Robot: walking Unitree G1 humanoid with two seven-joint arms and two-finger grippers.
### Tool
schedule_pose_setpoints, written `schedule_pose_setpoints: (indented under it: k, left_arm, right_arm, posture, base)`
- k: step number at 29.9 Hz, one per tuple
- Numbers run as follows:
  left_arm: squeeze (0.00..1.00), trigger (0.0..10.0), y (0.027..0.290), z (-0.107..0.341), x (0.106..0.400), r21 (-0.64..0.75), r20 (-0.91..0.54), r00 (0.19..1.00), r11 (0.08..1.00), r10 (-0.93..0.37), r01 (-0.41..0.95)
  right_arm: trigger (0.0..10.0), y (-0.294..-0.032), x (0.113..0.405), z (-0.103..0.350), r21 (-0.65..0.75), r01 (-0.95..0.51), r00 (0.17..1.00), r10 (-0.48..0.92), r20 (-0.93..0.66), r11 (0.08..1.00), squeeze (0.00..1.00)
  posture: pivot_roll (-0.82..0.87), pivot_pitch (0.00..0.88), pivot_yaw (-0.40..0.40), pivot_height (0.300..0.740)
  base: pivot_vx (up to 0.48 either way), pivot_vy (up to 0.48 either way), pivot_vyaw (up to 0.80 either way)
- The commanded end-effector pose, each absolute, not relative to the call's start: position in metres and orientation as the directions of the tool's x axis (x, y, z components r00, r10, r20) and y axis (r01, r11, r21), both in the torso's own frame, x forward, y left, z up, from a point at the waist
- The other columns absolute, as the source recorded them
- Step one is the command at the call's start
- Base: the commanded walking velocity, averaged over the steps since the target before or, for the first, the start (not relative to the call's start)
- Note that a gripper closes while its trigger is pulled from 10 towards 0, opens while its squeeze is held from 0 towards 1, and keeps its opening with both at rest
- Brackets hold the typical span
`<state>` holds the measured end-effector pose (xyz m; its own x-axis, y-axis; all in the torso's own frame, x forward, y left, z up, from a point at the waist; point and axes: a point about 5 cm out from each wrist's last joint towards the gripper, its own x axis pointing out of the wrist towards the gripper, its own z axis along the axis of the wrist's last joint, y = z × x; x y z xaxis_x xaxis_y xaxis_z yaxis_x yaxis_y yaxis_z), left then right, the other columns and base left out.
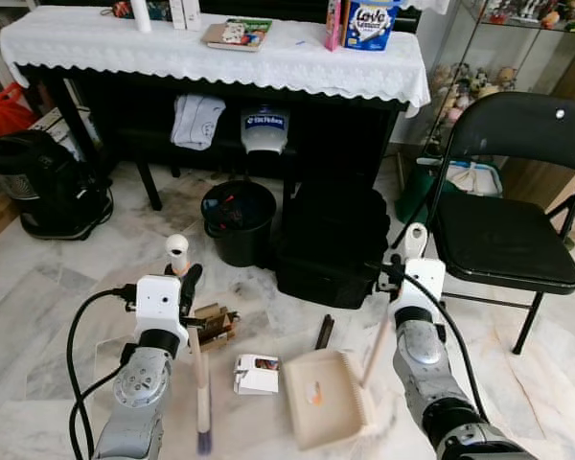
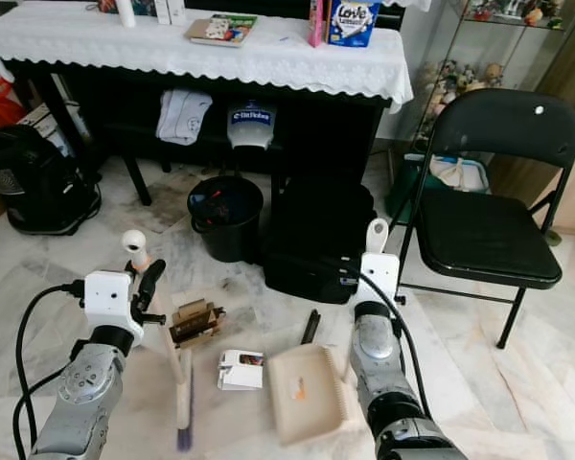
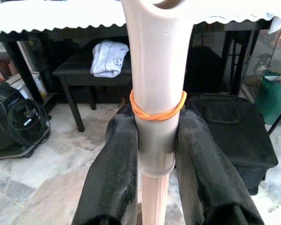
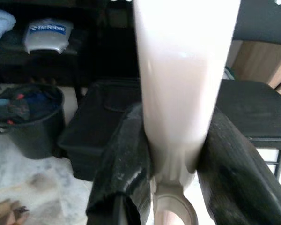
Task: Sweep floor
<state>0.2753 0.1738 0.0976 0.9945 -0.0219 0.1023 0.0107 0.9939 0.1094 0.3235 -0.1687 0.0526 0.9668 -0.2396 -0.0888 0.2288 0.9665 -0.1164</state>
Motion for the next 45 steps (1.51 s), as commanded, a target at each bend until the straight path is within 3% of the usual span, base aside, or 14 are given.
schedule_pose_setpoints:
  k: [1,11,26,33,45]
  left_arm:
    - [0.0,10.0,0.174,0.102,0.275,0.106,0.129,0.991,0.994,-0.026,0.012]
    - [0.0,10.0,0.176,0.101,0.275,0.101,0.127,0.992,0.995,-0.012,-0.001]
    - [0.0,10.0,0.189,0.092,0.273,-0.056,0.072,0.994,0.996,0.079,-0.075]
    - [0.0,10.0,0.191,0.088,0.273,-0.126,0.045,0.995,0.988,0.09,-0.083]
    - [0.0,10.0,0.193,0.088,0.271,-0.166,-0.035,0.991,0.979,-0.128,0.12]
  right_arm:
    - [10.0,-0.178,0.319,0.045,-0.153,0.29,0.942,-0.31,-0.127,0.945,0.0]
    - [10.0,-0.187,0.313,0.041,-0.166,0.367,0.912,-0.389,-0.128,0.915,0.0]
    - [10.0,-0.196,0.312,0.051,-0.138,0.423,0.902,-0.43,-0.025,0.895,0.0]
    - [10.0,-0.193,0.309,0.043,-0.148,0.386,0.914,-0.399,-0.072,0.911,0.0]
    - [10.0,-0.192,0.305,0.037,-0.159,0.379,0.913,-0.396,-0.094,0.912,0.0]
  posture:
    - [0.13,0.097,-0.037,0.74]
    - [0.13,0.103,-0.034,0.74]
    - [0.13,0.109,-0.032,0.74]
    - [0.13,0.113,-0.03,0.74]
    - [0.14,0.109,-0.03,0.74]
  base:
    - [0.0,0.0,0.0]
    - [0.0,0.0,0.0]
    - [0.0,0.0,0.0]
    - [0.0,0.0,0.0]
    - [0.0,0.0,0.0]
